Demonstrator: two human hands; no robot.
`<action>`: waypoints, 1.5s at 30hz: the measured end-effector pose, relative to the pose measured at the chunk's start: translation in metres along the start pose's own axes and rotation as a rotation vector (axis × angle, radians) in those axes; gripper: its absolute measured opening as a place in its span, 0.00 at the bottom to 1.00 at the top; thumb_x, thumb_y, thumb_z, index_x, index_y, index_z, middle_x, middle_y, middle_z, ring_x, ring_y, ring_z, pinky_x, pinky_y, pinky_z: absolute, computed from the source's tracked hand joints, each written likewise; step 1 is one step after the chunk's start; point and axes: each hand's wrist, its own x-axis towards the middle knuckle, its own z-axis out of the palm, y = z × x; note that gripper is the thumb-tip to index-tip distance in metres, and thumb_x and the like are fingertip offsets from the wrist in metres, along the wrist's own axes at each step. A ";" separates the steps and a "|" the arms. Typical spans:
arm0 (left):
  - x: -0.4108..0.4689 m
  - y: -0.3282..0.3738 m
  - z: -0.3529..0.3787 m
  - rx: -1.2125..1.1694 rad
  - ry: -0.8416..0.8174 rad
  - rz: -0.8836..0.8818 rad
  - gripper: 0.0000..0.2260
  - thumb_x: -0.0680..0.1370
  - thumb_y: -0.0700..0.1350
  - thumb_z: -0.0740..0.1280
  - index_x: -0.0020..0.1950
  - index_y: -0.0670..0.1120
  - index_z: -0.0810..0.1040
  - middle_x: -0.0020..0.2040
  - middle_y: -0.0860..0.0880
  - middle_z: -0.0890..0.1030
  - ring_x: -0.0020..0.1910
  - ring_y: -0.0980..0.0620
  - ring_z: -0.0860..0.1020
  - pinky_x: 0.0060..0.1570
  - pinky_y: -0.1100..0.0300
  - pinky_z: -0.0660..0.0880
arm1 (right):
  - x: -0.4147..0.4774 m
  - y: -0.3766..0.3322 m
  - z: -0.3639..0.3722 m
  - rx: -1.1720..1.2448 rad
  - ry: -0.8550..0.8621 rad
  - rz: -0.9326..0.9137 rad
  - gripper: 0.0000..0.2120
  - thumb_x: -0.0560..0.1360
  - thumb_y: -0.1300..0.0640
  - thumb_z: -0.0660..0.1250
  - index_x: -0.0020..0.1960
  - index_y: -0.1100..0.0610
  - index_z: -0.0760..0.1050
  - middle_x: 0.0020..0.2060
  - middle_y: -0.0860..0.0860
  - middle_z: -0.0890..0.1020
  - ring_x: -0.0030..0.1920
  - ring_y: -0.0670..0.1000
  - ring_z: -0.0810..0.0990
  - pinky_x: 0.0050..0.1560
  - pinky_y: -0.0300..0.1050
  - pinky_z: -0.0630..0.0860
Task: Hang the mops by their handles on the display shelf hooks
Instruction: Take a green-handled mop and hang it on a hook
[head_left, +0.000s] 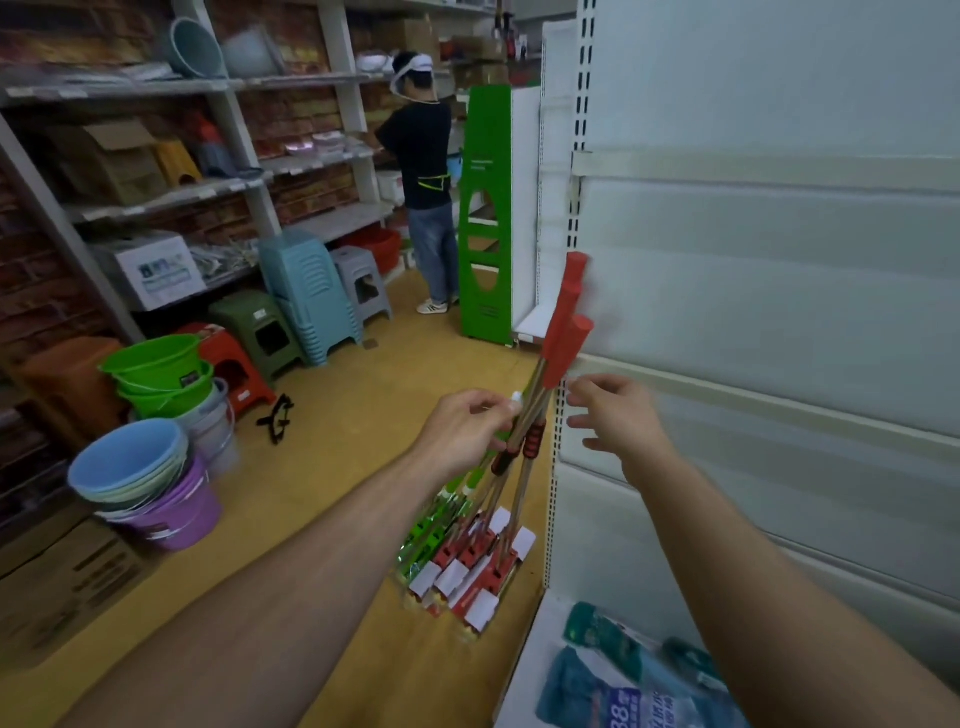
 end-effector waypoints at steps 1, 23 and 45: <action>0.017 0.000 -0.004 -0.007 -0.004 -0.008 0.15 0.83 0.49 0.67 0.66 0.43 0.79 0.57 0.46 0.84 0.45 0.52 0.83 0.36 0.64 0.77 | 0.015 -0.003 0.010 0.002 -0.002 -0.003 0.10 0.81 0.51 0.69 0.56 0.56 0.82 0.51 0.54 0.86 0.43 0.53 0.85 0.45 0.50 0.78; 0.277 -0.042 -0.074 0.051 -0.173 -0.008 0.11 0.83 0.50 0.67 0.63 0.47 0.80 0.55 0.48 0.85 0.45 0.51 0.83 0.49 0.53 0.76 | 0.217 -0.018 0.151 -0.033 0.168 -0.003 0.13 0.78 0.45 0.70 0.56 0.52 0.82 0.42 0.50 0.86 0.47 0.54 0.88 0.52 0.57 0.83; 0.472 -0.136 -0.059 0.404 -0.886 0.153 0.07 0.83 0.50 0.67 0.58 0.51 0.80 0.52 0.49 0.83 0.53 0.46 0.83 0.52 0.51 0.76 | 0.260 0.069 0.257 0.075 0.995 0.479 0.15 0.78 0.47 0.71 0.59 0.54 0.83 0.53 0.52 0.86 0.53 0.54 0.84 0.57 0.55 0.81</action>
